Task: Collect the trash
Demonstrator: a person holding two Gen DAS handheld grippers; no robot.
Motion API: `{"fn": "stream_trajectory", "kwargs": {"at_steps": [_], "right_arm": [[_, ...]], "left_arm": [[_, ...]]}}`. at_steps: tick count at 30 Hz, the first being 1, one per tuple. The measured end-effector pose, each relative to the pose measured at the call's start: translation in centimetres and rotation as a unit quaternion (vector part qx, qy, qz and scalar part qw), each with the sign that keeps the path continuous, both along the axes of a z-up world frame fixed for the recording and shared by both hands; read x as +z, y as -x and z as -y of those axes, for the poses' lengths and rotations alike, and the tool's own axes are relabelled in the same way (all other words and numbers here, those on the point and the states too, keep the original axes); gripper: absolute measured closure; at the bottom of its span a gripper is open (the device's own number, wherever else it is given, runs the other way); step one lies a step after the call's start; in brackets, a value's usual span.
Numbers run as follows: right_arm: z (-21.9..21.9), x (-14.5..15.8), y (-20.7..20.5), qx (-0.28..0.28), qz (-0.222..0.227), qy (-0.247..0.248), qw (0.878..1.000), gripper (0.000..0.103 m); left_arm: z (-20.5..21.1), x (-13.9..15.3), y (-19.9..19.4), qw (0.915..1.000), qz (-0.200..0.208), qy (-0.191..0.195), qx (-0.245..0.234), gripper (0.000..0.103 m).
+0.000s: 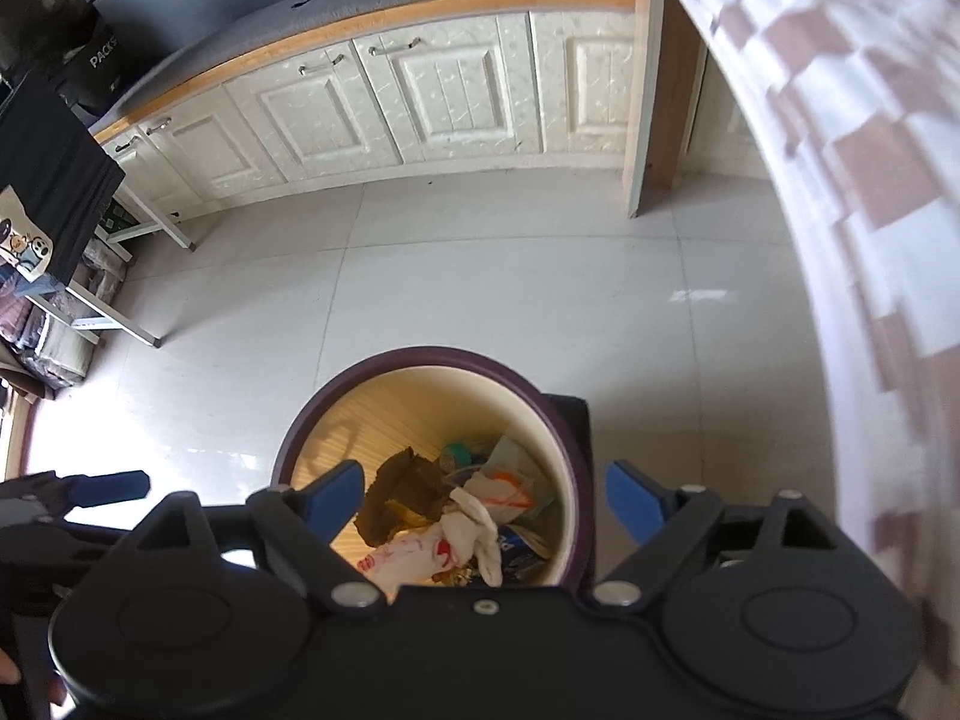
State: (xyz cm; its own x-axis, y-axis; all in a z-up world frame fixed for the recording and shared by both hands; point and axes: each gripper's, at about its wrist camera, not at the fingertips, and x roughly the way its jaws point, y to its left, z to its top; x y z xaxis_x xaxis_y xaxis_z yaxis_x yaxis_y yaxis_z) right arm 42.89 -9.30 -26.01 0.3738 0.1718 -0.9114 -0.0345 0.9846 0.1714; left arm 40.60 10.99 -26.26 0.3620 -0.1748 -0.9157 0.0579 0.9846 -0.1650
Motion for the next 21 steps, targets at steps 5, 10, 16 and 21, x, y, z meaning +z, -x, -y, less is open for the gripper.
{"fn": "stream_trajectory", "kwargs": {"at_steps": [5,10,16,21], "right_arm": [[0.6,3.7,1.4,0.011,0.018,0.005,1.0,0.007],[1.1,7.6,3.4,0.008,0.041,0.03,0.999,0.003],[2.9,11.9,6.7,-0.001,0.076,0.029,0.997,0.0],[4.3,14.9,10.2,-0.007,0.103,0.03,0.994,0.0]], "left_arm": [[-0.4,4.1,1.5,0.9997,0.023,-0.005,0.009,0.0],[-0.4,8.4,3.7,0.9986,0.051,-0.008,0.012,0.0],[0.2,12.8,7.3,0.9962,0.082,-0.014,0.025,0.0],[1.1,16.0,11.1,0.9935,0.106,-0.011,0.04,0.0]]}}
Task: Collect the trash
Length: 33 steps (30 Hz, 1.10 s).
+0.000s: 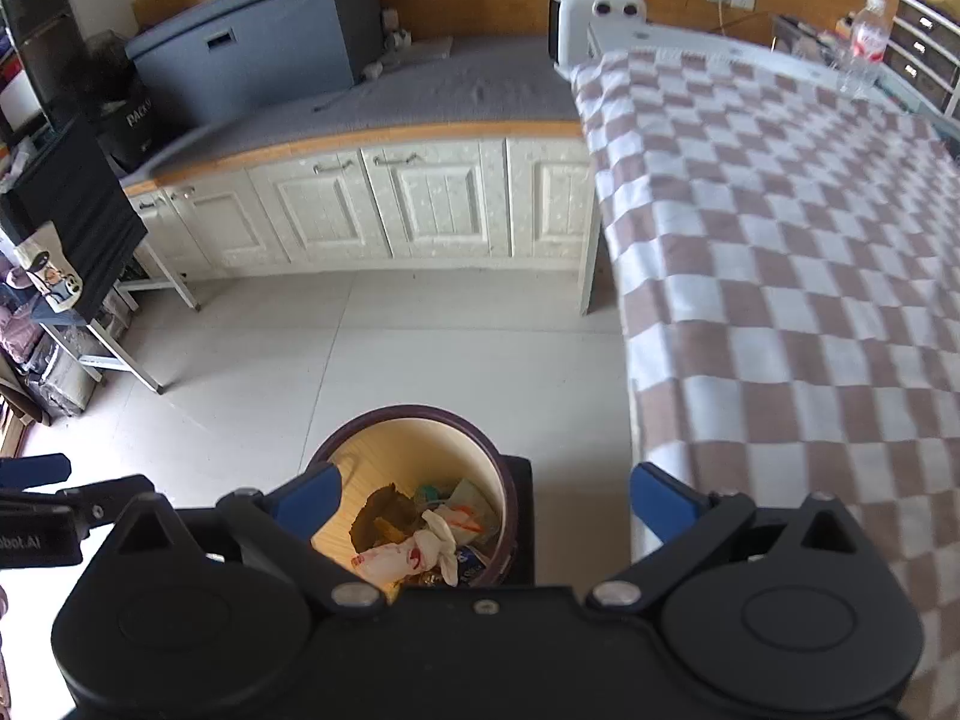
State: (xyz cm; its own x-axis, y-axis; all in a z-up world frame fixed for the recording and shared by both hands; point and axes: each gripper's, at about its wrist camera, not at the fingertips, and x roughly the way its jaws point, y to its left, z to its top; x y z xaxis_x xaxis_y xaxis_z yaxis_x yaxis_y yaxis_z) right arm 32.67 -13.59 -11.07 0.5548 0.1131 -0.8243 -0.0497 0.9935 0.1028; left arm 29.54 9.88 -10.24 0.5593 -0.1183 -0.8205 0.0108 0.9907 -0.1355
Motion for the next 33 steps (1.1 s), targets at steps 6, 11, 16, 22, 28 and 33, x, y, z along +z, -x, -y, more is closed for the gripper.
{"fn": "stream_trajectory", "kwargs": {"at_steps": [6,11,16,22,28,33], "right_arm": [[1.8,3.1,4.8,0.007,0.026,-0.001,1.0,0.0],[3.5,5.1,9.1,0.015,0.048,-0.001,0.999,0.0],[5.4,7.0,13.5,0.02,0.07,-0.007,0.997,0.0],[7.5,9.0,18.3,0.019,0.094,-0.008,0.995,0.0],[8.4,10.9,21.8,0.018,0.112,-0.004,0.994,0.0],[7.9,12.2,24.4,0.028,0.131,-0.003,0.991,0.0]], "left_arm": [[1.6,2.9,5.3,0.9995,0.023,0.012,0.02,0.0],[3.5,5.0,9.8,0.9986,0.042,0.006,0.032,0.0],[5.4,7.2,14.5,0.9965,0.077,0.003,0.031,0.0],[7.4,9.3,19.5,0.9936,0.106,0.0,0.037,0.0],[8.0,10.2,22.5,0.9926,0.115,-0.008,0.038,0.0],[7.6,10.9,24.5,0.9905,0.134,-0.009,0.029,0.0]]}}
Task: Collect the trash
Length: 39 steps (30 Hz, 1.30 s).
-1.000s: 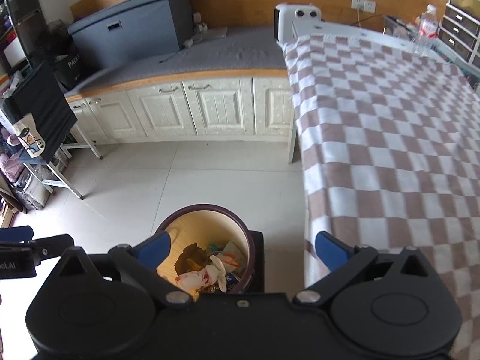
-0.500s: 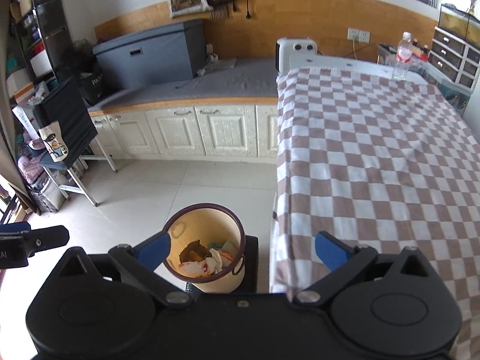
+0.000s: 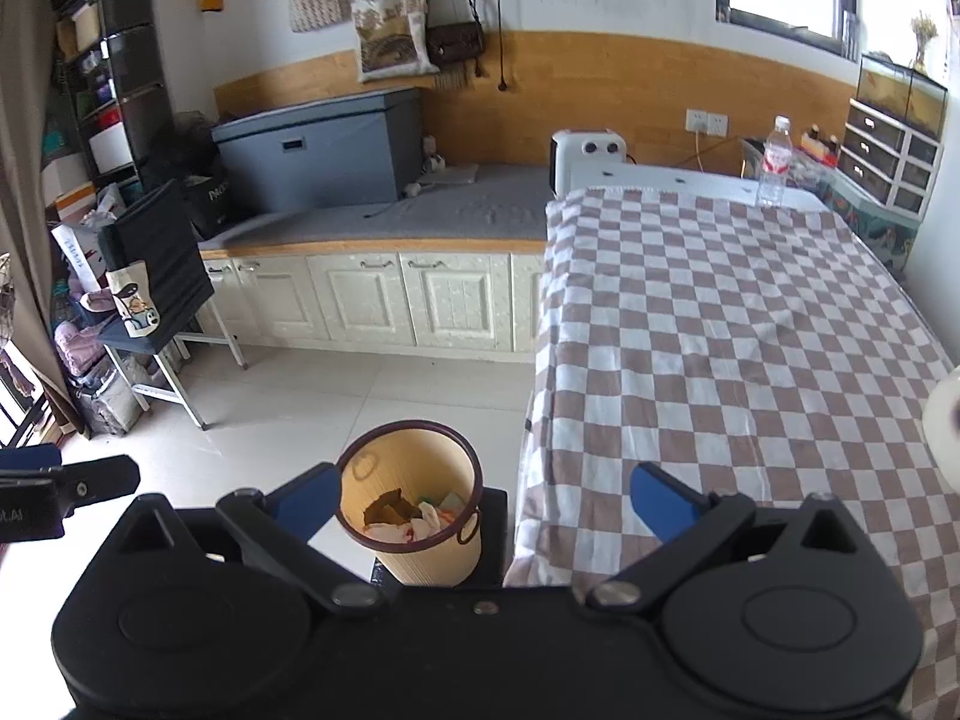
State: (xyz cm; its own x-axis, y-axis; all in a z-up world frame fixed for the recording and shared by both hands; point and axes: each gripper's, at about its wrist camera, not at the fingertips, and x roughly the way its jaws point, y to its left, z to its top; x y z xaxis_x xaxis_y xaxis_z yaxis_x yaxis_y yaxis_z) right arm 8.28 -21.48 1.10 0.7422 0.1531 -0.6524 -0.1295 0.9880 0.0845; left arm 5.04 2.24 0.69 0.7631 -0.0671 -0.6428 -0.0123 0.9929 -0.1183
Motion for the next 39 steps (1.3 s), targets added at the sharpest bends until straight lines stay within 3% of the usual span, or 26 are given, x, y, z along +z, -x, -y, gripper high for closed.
{"fn": "stream_trajectory", "kwargs": {"at_steps": [14,39], "right_arm": [[-2.9,1.1,5.5,-0.008,0.045,-0.007,0.999,0.0],[-3.0,-2.2,9.6,-0.044,0.037,0.01,0.998,0.0]], "left_arm": [[-2.7,0.2,3.5,0.9995,0.027,0.0,-0.019,0.0],[-3.0,-3.0,5.6,0.9991,0.013,-0.001,-0.041,0.0]]}}
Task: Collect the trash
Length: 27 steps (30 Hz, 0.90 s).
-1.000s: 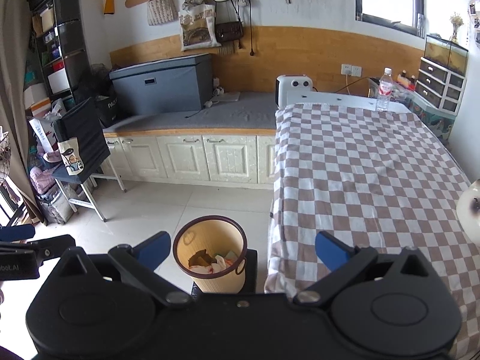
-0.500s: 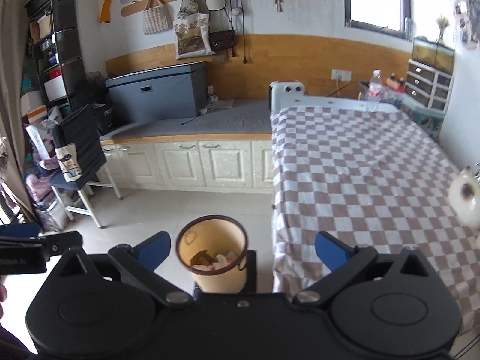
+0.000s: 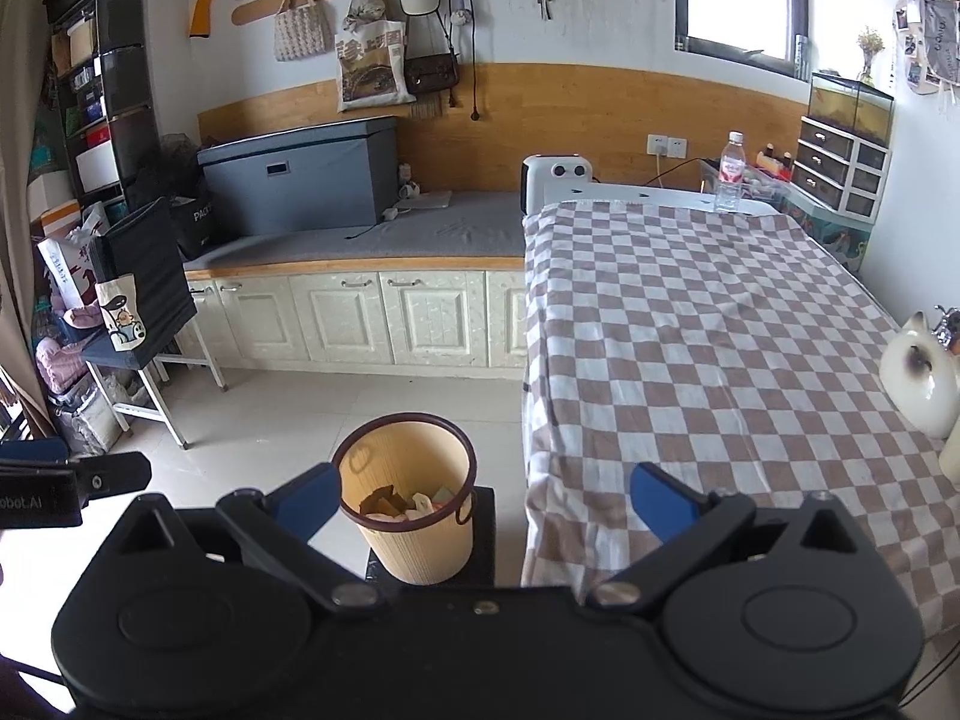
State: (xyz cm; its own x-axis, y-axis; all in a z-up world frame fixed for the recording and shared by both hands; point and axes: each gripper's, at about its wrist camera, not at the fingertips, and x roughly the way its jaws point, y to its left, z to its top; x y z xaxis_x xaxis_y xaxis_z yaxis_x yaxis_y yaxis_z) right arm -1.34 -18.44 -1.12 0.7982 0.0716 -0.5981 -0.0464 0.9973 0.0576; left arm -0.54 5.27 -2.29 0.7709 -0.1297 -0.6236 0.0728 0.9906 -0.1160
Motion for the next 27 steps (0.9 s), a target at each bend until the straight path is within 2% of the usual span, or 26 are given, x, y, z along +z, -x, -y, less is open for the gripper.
{"fn": "stream_trajectory", "kwargs": {"at_steps": [27], "right_arm": [[-0.03,0.12,0.59,-0.002,0.002,0.002,1.0,0.0]], "left_arm": [[0.26,0.08,0.48,1.0,0.005,0.0,0.0,0.0]]}}
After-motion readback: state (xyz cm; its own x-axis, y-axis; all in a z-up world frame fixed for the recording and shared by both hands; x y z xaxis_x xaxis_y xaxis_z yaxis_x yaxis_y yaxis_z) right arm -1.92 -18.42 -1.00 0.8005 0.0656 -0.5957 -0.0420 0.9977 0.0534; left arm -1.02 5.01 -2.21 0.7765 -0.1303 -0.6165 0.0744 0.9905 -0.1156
